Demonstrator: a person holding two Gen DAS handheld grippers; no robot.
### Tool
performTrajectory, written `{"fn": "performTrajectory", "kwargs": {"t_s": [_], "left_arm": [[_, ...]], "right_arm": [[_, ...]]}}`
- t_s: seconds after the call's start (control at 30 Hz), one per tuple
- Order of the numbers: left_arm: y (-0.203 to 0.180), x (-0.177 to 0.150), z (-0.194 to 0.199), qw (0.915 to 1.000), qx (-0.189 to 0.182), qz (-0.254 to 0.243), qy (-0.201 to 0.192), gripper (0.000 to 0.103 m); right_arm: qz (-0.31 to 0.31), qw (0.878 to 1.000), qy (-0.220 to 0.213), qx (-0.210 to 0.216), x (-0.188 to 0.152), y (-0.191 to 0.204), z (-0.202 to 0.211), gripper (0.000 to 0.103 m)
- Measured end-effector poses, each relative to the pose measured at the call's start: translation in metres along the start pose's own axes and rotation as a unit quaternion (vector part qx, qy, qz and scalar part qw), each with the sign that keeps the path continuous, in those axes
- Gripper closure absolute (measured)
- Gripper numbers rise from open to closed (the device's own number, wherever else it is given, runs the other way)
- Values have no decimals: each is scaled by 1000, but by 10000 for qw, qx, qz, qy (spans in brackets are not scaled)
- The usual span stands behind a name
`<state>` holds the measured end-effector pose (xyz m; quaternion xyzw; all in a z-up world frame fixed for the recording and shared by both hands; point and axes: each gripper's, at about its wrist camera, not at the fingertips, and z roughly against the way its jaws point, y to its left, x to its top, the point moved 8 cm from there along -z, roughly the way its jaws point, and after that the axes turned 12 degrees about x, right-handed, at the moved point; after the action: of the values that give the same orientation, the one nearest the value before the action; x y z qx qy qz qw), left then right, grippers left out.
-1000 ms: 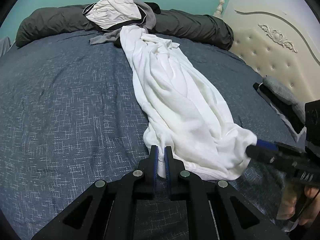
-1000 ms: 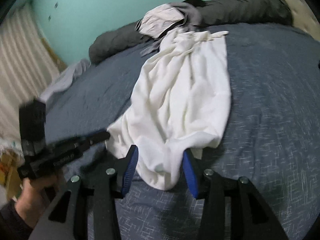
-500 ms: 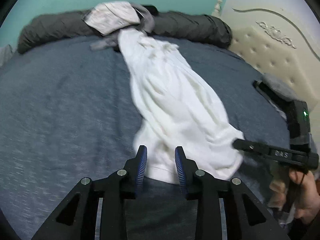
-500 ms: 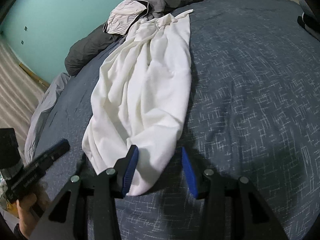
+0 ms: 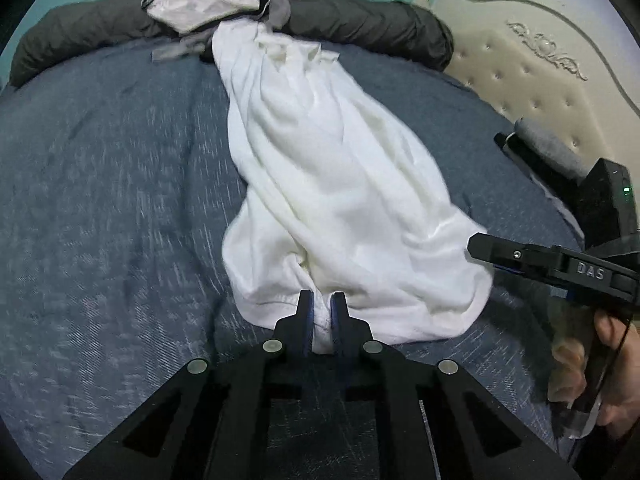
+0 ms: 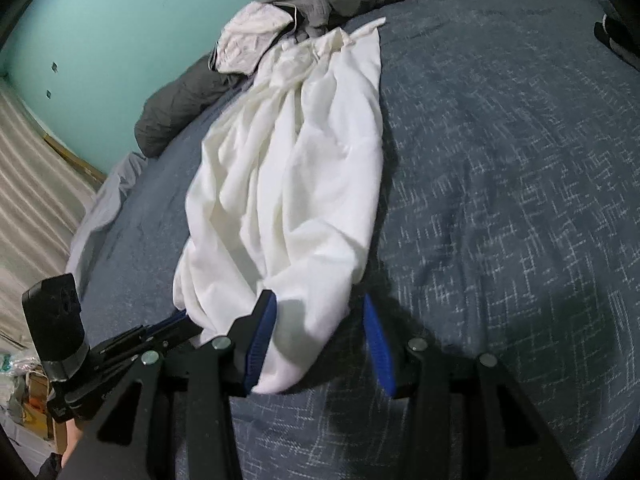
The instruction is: Fold clothes
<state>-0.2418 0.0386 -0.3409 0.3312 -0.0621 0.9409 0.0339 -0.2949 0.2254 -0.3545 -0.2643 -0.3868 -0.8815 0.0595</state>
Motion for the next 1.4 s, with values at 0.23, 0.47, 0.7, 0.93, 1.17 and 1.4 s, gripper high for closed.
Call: {"fn": "performTrajectory", "kwargs": {"t_s": [0.23,0.47,0.7,0.93,1.17,1.4], "left_arm": [[73,30,55,9921,489,796,-833,94],[127,18,58,9812,523,1685,-778,94],[115,14,54,9864,556,1381,-702,94],[117,11,58,9867,528,1371,-696,94],[114,7,58,9881,495,1299,-653,94],[114,6,56,9881,489,1321,-614,94]], "right_arm": [[-38,9996,-281,11,13,-3,11,58],[-54,9999,-85,-14,8,-5,-3,58],[108,9994,266,175,1,6,-28,57],[151,9985,406,343,-3,14,-47,56],[311,9978,448,384,-5,19,-54,95],[209,9987,409,-224,-5,2,-41,100]]}}
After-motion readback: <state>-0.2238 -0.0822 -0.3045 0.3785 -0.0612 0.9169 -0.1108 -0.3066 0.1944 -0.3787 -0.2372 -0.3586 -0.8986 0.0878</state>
